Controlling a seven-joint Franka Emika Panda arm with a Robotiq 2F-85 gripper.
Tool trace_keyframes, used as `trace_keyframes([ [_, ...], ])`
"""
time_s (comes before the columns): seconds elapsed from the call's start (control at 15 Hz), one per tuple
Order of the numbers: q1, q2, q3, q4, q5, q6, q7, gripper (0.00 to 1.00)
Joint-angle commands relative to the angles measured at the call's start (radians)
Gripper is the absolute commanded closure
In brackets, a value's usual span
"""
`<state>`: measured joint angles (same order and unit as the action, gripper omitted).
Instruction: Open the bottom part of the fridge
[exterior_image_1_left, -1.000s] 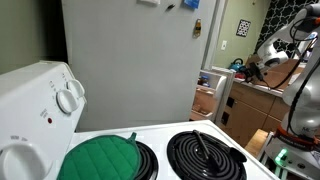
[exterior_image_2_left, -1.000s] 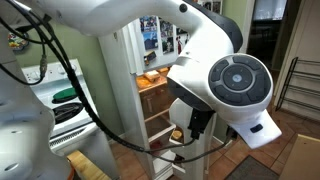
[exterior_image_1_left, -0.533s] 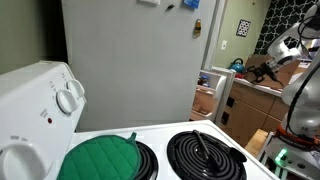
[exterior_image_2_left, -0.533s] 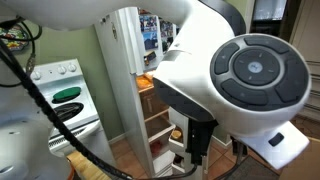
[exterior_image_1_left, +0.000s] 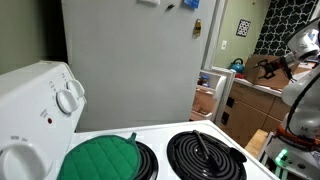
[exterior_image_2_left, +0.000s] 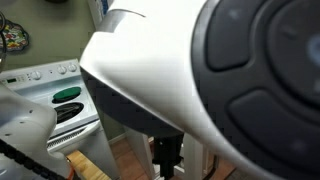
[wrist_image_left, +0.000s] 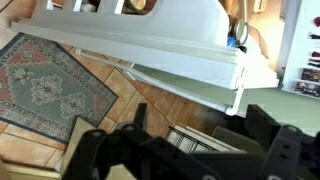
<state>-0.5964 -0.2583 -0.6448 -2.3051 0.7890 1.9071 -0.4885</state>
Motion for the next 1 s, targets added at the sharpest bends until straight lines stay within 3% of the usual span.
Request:
trace_keyframes([
  [0.0,0.019,0.001,-0.016,0.001,-0.005,0.003,0.004,0.0],
  [0.4,0.027,0.023,-0.015,0.003,-0.004,0.01,0.004,0.0],
  [0.93,0.028,-0.183,0.048,-0.059,-0.169,-0.001,0.026,0.0],
])
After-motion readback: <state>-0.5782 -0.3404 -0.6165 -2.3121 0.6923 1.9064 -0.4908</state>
